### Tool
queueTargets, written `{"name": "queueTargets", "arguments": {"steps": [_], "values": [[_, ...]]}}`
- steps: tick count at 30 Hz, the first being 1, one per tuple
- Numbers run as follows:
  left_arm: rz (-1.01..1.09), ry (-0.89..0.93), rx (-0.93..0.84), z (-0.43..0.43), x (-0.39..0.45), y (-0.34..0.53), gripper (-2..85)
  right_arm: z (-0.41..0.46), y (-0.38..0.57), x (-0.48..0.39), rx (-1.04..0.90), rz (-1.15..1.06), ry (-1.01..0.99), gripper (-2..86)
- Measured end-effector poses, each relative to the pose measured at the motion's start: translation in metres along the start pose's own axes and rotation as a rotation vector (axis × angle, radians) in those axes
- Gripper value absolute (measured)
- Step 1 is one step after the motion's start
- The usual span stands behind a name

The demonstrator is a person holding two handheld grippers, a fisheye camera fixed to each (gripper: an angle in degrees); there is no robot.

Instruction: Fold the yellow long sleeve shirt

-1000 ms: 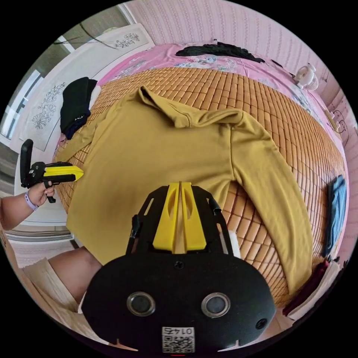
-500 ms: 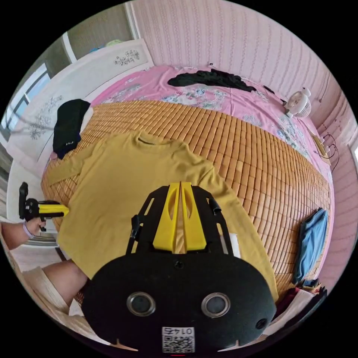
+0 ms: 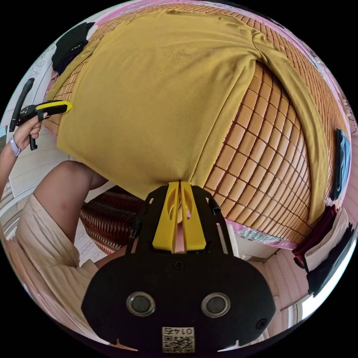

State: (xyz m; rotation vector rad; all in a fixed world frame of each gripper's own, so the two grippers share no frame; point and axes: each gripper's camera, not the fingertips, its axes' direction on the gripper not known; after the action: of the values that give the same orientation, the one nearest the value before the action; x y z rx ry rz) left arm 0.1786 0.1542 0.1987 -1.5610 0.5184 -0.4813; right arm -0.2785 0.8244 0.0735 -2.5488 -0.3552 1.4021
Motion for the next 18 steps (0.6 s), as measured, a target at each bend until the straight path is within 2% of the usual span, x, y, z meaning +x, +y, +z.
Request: {"name": "queueTargets", "arguments": {"steps": [5, 8, 13, 18], "values": [[0.069, -0.011, 0.018, -0.002, 0.007, 0.007, -1.0, 0.005, -0.008, -0.013, -0.021, -0.091, -0.013, -0.9], [0.058, 0.042, 0.029, -0.001, 0.004, 0.011, -0.9, 0.007, -0.012, -0.026, -0.039, -0.143, 0.026, -0.9], [0.141, 0.071, -0.004, -0.006, -0.001, 0.018, -0.8, 0.01, -0.002, -0.034, 0.026, -0.062, 0.011, -1.0], [0.192, -0.019, 0.15, -0.014, 0.008, 0.063, -0.8, 0.017, 0.012, -0.056, 0.108, -0.069, 0.079, -1.0]]}}
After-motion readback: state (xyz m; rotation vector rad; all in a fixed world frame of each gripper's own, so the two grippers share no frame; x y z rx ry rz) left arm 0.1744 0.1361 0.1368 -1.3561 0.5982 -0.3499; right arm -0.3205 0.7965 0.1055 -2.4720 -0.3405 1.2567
